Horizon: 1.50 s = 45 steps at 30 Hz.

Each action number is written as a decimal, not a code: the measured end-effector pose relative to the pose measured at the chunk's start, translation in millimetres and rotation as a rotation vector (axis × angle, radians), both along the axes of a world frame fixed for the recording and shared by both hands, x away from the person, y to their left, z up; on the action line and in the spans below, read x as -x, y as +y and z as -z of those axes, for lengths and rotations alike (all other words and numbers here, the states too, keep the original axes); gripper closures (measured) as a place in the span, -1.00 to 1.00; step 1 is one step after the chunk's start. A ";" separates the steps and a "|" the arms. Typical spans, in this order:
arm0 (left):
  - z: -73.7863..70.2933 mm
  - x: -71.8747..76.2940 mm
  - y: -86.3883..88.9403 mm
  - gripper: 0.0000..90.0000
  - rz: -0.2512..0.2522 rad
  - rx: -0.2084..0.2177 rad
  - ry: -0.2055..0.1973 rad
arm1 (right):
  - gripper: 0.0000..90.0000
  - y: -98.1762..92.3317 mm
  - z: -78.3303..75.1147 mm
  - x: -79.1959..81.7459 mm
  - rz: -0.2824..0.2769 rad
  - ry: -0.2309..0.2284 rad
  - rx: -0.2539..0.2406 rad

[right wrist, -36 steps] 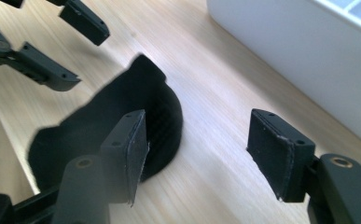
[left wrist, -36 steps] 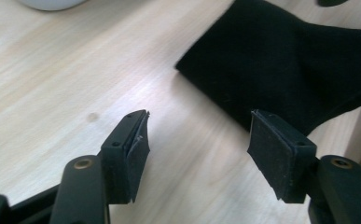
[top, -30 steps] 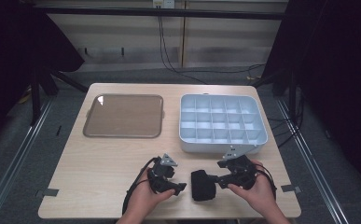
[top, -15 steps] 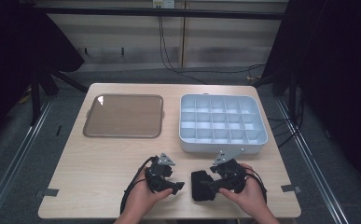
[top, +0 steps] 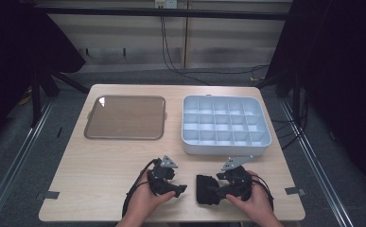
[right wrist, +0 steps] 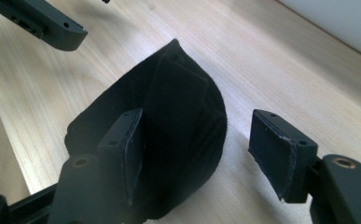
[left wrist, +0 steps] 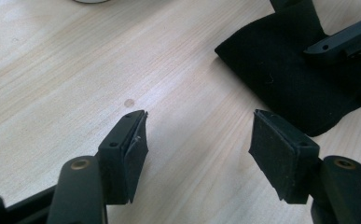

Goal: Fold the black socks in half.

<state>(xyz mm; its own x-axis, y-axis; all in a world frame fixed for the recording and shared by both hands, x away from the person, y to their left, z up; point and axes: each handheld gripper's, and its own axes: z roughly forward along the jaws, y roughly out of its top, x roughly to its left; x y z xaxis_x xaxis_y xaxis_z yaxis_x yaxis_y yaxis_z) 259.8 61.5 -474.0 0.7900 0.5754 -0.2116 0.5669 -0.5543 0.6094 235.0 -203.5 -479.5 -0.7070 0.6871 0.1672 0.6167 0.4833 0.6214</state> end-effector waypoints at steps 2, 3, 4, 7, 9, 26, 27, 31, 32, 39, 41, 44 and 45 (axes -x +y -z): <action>-0.2 -0.2 0.2 -0.20 0.007 0.000 0.003 | -0.17 -1.0 1.5 0.3 0.004 0.011 -0.013; -0.4 -0.4 0.4 -0.20 0.013 -0.006 0.001 | -0.13 -1.6 1.6 0.5 -0.001 0.011 -0.009; -0.1 -0.1 0.0 -0.20 0.009 -0.005 0.002 | -0.09 -1.4 2.5 1.3 -0.004 0.013 -0.021; 1.2 -0.3 -0.5 -0.20 0.012 -0.010 -0.004 | 0.00 -0.8 3.4 2.8 0.002 0.032 -0.032; 1.9 -0.4 -0.8 -0.20 0.014 -0.010 -0.003 | 0.03 -0.9 4.9 2.4 0.006 0.040 -0.041; 5.0 -3.4 -0.6 -0.22 0.008 -0.005 -0.033 | 0.47 -2.1 3.2 1.2 0.016 0.114 -0.071; 5.0 -4.0 0.2 -0.23 0.010 -0.004 -0.037 | 0.48 -2.3 3.0 1.2 0.018 0.120 -0.080; 4.9 -6.6 3.5 -0.28 -0.002 -0.010 -0.046 | 0.50 -4.8 2.0 -0.9 0.023 0.135 -0.091; 5.7 -7.5 4.5 -0.29 -0.008 0.009 -0.051 | 0.50 -5.4 1.6 -1.6 0.029 0.132 -0.095; 8.4 -11.3 11.1 -0.40 -0.006 0.001 -0.079 | 0.51 -8.7 -5.7 -6.3 0.055 0.146 -0.103; 9.0 -12.0 11.3 -0.43 -0.004 0.004 -0.098 | 0.51 -9.1 -6.7 -8.1 0.054 0.146 -0.107; 10.6 -13.2 10.8 -0.47 0.005 0.004 -0.120 | 0.50 -10.4 -7.9 -10.5 0.056 0.148 -0.102; 12.1 -13.7 10.9 -0.48 0.005 0.002 -0.127 | 0.51 -11.2 -8.1 -10.8 0.058 0.153 -0.103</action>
<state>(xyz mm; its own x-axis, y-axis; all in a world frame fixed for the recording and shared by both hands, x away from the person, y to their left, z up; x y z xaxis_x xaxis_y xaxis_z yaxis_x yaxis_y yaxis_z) 273.4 72.3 -486.1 0.8133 0.5712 -0.1108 0.4822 -0.5552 0.6776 245.8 -214.7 -471.4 -0.6276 0.6997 0.3412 0.7327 0.3827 0.5628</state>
